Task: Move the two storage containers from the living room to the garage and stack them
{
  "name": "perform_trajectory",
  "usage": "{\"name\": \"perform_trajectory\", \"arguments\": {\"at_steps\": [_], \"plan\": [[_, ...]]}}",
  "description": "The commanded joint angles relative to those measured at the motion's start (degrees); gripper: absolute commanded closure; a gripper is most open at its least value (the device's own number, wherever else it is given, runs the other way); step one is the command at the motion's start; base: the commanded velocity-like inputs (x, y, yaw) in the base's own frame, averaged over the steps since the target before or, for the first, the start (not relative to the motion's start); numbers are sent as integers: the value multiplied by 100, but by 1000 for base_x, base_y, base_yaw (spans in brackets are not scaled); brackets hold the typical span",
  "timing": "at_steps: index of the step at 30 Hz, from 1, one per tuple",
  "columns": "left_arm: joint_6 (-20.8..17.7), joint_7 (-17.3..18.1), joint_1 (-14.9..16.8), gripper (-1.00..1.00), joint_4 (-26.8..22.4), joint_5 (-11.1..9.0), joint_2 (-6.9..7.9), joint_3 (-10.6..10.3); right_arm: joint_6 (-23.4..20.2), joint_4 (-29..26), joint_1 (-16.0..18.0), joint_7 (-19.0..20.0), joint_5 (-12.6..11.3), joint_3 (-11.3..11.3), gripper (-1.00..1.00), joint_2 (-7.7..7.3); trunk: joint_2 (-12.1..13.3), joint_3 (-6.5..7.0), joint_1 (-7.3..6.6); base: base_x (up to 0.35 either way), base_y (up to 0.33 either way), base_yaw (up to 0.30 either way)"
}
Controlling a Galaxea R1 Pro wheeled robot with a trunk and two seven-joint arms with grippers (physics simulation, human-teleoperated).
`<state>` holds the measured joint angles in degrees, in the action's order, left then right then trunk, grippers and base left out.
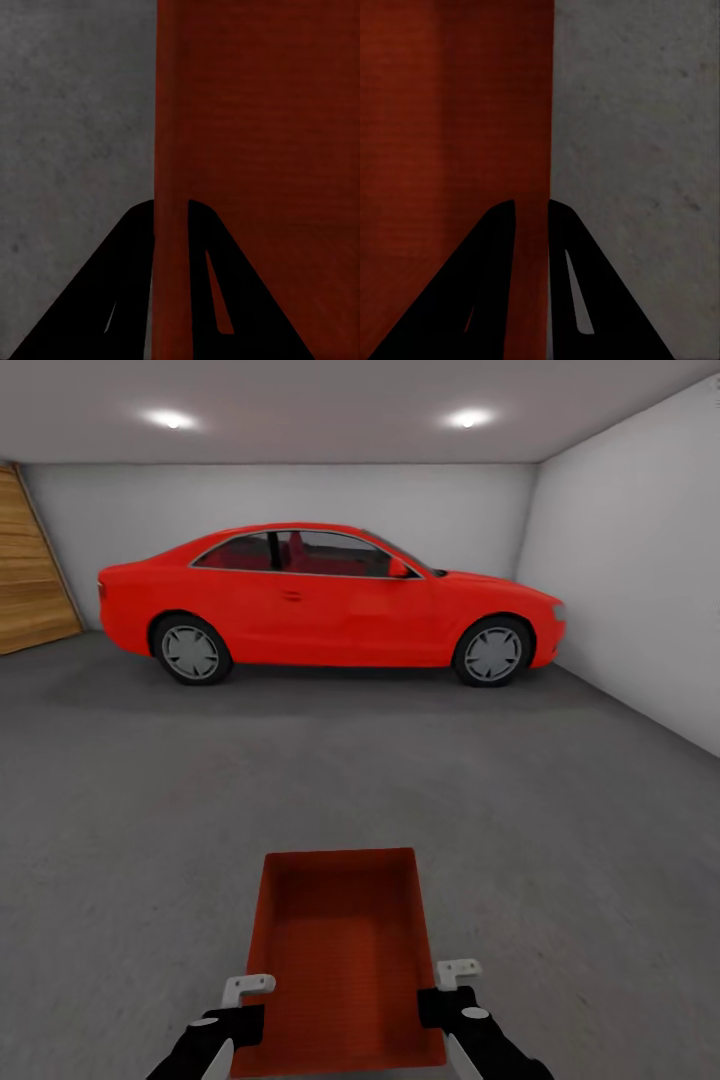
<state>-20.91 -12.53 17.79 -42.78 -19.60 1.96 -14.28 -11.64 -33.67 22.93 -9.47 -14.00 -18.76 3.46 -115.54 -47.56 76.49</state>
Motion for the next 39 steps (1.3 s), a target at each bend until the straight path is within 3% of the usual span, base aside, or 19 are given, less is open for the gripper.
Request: {"name": "perform_trajectory", "arguments": {"at_steps": [1, 39], "plan": [[4, -55, 5, 100, -206, -134, 6, -49, -22, 0, 1, -28, -112, -49, 100, -3, -2, -6, 3, 332, 104, -141], [-1, -52, 5, 100, -212, -139, 6, -49, -22, 0, 1, -28, -112, -49, 100, -3, -2, -6, 3, 332, 104, -241]]}}
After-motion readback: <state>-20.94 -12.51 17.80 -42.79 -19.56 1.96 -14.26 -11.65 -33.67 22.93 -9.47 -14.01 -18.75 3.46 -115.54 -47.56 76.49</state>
